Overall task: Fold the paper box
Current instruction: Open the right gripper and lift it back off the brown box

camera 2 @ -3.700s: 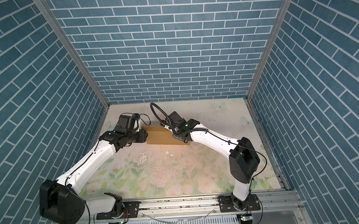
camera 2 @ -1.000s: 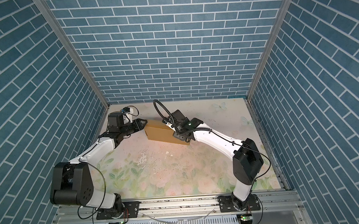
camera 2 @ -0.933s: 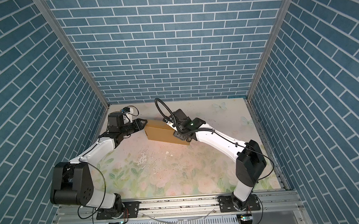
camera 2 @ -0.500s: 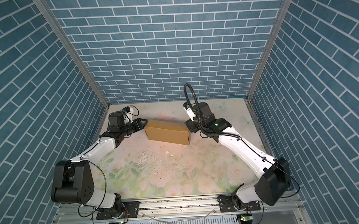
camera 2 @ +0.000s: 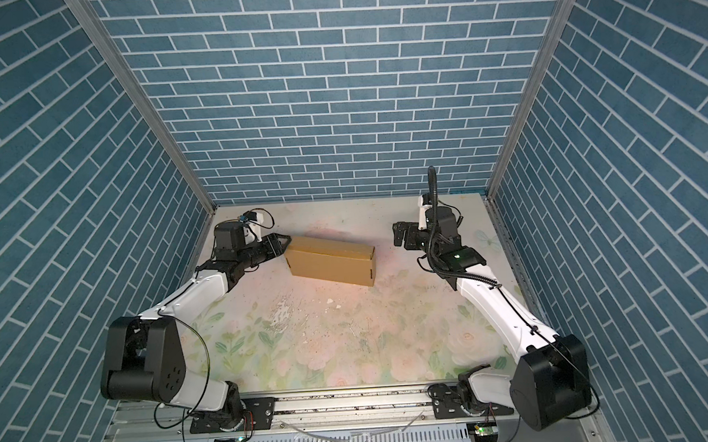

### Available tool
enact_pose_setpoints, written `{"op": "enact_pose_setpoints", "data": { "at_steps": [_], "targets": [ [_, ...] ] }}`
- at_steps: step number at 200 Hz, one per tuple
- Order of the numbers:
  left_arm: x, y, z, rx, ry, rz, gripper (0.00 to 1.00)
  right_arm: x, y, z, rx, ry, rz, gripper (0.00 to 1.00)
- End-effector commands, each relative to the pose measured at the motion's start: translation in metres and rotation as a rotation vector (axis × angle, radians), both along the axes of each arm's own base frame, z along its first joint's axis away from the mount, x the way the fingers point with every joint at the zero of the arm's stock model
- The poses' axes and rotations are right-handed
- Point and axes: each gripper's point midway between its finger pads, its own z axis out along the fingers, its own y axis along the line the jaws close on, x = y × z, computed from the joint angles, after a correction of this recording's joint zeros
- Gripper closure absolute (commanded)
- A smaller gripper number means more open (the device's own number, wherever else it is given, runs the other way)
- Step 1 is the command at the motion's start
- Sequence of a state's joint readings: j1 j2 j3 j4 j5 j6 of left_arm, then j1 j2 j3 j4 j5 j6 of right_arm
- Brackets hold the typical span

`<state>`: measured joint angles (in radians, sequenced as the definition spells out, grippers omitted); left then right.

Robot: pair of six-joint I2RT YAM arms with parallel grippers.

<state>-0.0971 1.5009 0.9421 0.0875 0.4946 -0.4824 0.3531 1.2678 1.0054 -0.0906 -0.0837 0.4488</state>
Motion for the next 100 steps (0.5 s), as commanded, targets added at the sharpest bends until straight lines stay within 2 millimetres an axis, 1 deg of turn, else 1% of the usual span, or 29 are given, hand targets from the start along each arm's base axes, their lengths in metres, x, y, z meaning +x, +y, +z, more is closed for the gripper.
{"op": "enact_pose_setpoints", "data": {
  "at_steps": [1, 9, 20, 42, 60, 100],
  "targets": [
    [-0.003, 0.001, -0.006, 0.019, 0.026, 0.002, 0.5, -0.003, 0.012, 0.0, 0.258, 0.039, 0.037, 0.01],
    [-0.003, 0.001, -0.005, 0.021, 0.025, 0.001, 0.5, -0.001, 0.01, -0.005, 0.292, 0.056, 0.027, 0.01],
    [-0.003, 0.001, -0.005, 0.022, 0.026, 0.001, 0.5, 0.001, 0.006, -0.014, 0.281, 0.08, 0.014, 0.03],
    [-0.004, 0.001, -0.005, 0.022, 0.029, 0.001, 0.5, 0.001, 0.009, -0.025, 0.267, 0.13, 0.018, 0.07],
    [-0.005, 0.001, -0.007, 0.028, 0.033, 0.001, 0.5, 0.0, 0.013, -0.029, 0.272, 0.165, 0.035, 0.1],
    [-0.007, 0.003, -0.013, 0.036, 0.045, 0.004, 0.5, -0.002, 0.017, -0.036, 0.281, 0.203, 0.044, 0.13]
  ]
}}
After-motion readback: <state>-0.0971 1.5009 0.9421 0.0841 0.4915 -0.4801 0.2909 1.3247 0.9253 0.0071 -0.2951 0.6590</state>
